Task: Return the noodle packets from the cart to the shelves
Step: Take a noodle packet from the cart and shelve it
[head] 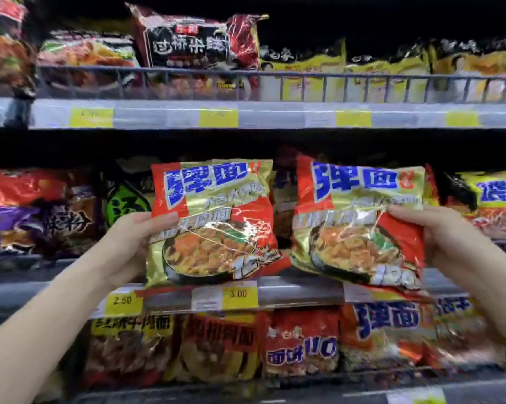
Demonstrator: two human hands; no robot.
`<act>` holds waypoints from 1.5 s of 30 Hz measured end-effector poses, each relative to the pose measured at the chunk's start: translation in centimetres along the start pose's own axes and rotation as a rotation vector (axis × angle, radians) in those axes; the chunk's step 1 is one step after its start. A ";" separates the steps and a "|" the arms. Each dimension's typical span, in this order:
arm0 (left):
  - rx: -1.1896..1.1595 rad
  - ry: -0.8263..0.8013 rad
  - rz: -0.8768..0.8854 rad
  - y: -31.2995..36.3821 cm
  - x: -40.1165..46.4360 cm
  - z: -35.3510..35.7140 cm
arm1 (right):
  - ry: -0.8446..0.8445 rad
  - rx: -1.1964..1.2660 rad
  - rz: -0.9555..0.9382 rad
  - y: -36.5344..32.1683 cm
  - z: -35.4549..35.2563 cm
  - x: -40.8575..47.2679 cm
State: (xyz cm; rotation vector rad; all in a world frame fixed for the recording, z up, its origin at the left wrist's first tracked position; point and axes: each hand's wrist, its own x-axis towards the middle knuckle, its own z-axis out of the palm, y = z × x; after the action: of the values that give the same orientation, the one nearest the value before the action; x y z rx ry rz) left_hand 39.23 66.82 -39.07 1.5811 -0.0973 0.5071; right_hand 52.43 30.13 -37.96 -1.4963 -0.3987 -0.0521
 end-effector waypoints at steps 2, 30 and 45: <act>-0.004 -0.007 0.013 0.1 -0.2 0.3 | 0.047 -0.012 -0.063 -1.0 0.7 1.3; 0.098 0.011 0.021 -0.1 0.0 0.7 | 0.113 -0.833 -0.033 -0.4 11.3 10.0; 0.148 0.024 0.032 -0.2 0.1 1.1 | 0.156 -1.369 -0.088 2.2 13.3 13.8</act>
State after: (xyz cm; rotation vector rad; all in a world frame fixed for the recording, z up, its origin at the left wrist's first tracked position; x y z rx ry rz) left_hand 39.68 65.85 -39.14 1.7195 -0.0681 0.5687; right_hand 62.92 46.20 -35.82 -2.7878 -0.2886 -0.6059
